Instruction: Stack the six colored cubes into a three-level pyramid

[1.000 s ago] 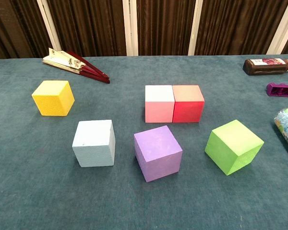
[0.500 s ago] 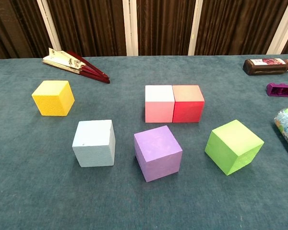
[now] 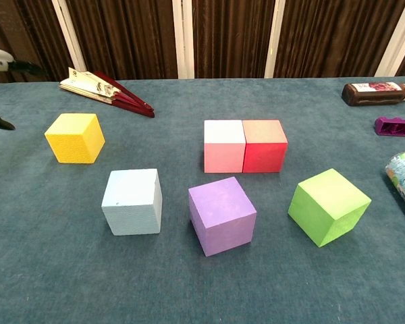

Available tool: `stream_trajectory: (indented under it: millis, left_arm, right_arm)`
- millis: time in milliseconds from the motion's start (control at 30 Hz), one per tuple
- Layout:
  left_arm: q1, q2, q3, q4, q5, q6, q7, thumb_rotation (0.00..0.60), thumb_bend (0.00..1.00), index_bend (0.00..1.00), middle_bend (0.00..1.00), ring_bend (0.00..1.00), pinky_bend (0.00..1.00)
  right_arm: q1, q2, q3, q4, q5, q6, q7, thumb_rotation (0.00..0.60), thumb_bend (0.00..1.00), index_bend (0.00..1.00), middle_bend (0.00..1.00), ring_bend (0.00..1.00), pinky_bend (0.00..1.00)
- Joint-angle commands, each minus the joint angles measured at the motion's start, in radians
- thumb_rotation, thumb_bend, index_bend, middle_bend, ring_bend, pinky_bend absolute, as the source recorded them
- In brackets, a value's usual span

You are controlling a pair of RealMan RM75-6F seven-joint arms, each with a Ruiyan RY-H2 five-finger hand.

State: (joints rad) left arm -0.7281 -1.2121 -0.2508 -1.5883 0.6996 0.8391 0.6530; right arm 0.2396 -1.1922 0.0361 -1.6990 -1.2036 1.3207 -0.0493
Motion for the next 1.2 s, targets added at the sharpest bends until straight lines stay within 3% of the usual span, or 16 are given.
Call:
stream_trajectory:
  millis: [33,333,500,767,1200]
  left_arm:
    - [-0.045,-0.015,0.024,0.011,-0.054,-0.031,0.025,0.600,0.21,0.04,0.01,0.00,0.02]
    - [-0.124,-0.048,0.068,0.032,-0.233,-0.056,0.049,0.600,0.17,0.03,0.01,0.00,0.00]
    - [-0.160,-0.065,0.088,0.050,-0.264,-0.039,0.071,0.600,0.18,0.06,0.03,0.00,0.00]
    - [-0.213,-0.085,0.099,0.075,-0.336,-0.051,0.058,0.600,0.30,0.10,0.09,0.00,0.00]
    - [-0.290,-0.118,0.133,0.110,-0.425,-0.055,0.073,0.600,0.32,0.13,0.13,0.00,0.00]
  right_arm:
    - [0.005,0.011,0.003,-0.015,0.020,-0.030,-0.020,0.600,0.00,0.14,0.10,0.06,0.00]
    - [0.004,0.019,0.018,-0.029,0.044,-0.059,-0.038,0.600,0.00,0.14,0.10,0.06,0.00]
    - [0.001,0.018,0.027,-0.030,0.053,-0.060,-0.040,0.600,0.00,0.14,0.10,0.06,0.00]
    - [-0.001,0.022,0.036,-0.039,0.073,-0.079,-0.051,0.600,0.00,0.14,0.10,0.06,0.00]
    - [-0.001,0.028,0.045,-0.057,0.107,-0.107,-0.077,0.600,0.00,0.14,0.10,0.06,0.00]
